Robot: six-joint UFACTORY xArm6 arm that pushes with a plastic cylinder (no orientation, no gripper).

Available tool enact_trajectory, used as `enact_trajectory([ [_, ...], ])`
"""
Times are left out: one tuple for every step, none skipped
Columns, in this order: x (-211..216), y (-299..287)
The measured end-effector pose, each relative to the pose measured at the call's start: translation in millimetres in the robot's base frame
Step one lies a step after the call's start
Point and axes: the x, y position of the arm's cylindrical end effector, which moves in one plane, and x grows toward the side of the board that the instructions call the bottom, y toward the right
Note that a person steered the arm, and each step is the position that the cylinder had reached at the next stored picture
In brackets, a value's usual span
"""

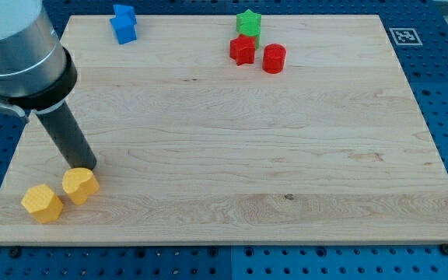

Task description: Move the blue cube bottom left to the blue triangle

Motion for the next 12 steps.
enact_trajectory([
  [-79.3,-20.1],
  [-160.4,-54.3],
  [-236.1,-71.3],
  [-244.5,-71.8],
  [-289.9,-75.3],
  [-327.7,-75.2],
  [-327.3,-74.1],
  [-328.6,-64.4],
  [-328.2,-31.2],
  [-327.7,-17.8],
  [-327.7,-17.8],
  [-328.6,-14.5],
])
